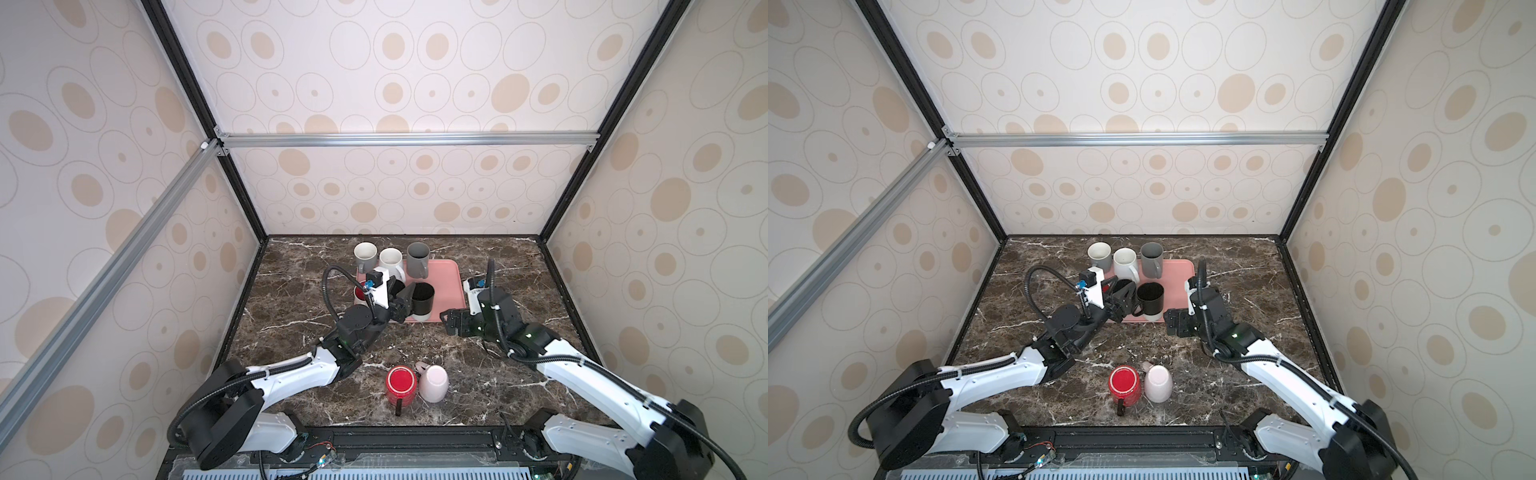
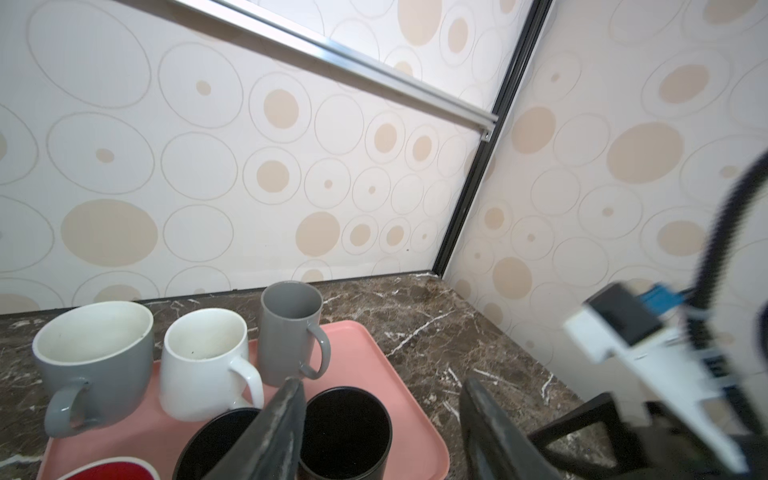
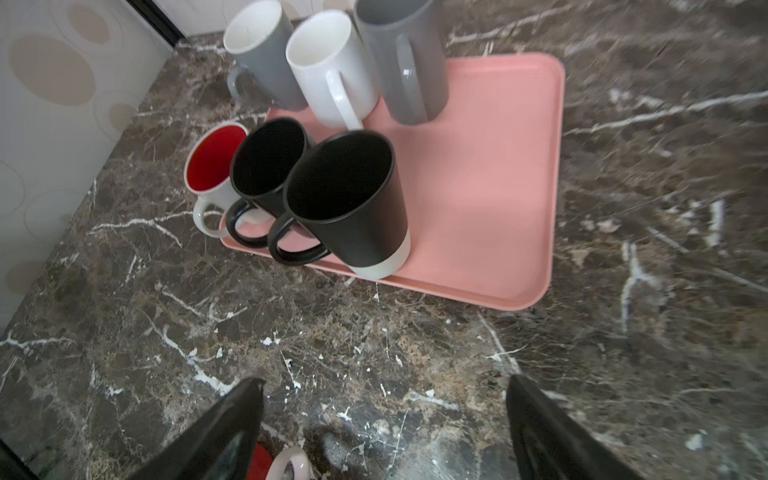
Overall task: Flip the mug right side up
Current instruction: 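Lower the mug onto the tray beside the black mug and open the left gripper, then withdraw the left gripper while the right gripper moves toward the upside-down red mug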
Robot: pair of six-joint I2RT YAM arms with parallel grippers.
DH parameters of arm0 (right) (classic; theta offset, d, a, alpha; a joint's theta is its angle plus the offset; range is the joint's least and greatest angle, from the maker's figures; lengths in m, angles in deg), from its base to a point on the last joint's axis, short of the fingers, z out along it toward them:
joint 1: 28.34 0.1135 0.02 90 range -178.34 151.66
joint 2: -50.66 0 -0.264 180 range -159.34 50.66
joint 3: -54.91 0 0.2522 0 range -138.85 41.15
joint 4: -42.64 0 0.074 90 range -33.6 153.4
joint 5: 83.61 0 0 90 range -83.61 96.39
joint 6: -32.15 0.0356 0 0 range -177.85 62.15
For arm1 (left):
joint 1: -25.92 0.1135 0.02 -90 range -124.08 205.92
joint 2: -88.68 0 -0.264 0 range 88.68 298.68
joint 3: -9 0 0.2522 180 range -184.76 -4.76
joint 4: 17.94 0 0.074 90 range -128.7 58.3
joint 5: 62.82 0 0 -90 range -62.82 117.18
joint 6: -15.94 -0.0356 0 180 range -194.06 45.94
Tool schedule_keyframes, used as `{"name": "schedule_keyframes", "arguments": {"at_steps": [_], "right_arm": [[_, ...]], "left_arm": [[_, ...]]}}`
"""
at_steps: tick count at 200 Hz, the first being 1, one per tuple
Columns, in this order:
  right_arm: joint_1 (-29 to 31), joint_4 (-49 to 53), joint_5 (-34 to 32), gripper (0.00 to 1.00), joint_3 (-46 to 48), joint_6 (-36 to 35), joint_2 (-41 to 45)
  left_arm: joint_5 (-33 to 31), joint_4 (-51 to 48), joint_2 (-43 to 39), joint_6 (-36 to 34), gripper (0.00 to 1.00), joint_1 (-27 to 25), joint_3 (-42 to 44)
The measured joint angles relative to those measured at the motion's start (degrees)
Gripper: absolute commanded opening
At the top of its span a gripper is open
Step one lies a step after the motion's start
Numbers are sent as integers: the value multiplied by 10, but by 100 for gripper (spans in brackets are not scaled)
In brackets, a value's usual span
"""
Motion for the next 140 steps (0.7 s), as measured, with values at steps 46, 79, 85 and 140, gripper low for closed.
{"name": "schedule_keyframes", "arguments": {"at_steps": [46, 79, 85, 140], "right_arm": [[-5, -47, 65, 78, -19, -7, -162], [-11, -102, 83, 78, -25, -7, -226], [-12, -110, 83, 77, -26, -7, -232], [-30, -159, 73, 74, -42, 2, -289]], "left_arm": [[2, -42, -92, 35, 67, 0, 59], [0, -77, -150, 48, 67, 0, 85], [-1, -83, -160, 50, 68, 0, 90], [-10, -132, -223, 58, 69, 0, 121]]}}
